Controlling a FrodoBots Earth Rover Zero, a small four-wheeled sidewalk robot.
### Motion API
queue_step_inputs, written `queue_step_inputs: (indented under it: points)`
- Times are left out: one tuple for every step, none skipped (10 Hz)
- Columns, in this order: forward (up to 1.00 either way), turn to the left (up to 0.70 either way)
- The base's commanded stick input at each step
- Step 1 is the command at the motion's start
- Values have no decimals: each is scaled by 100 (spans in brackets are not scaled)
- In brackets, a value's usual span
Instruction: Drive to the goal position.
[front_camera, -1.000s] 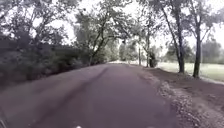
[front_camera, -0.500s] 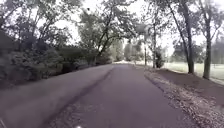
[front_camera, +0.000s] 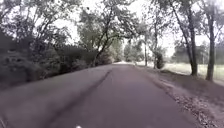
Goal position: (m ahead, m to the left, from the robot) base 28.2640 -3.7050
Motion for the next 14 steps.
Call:
queue_step_inputs:
  points:
    - [100,-7]
    - [100,-6]
    - [100,-4]
    - [100,-1]
    - [100,0]
    - [100,-4]
    - [100,-7]
    - [100,-8]
    - [100,-10]
    - [100,-15]
    - [100,-21]
    - [100,-22]
    - [100,-22]
    - [100,-22]
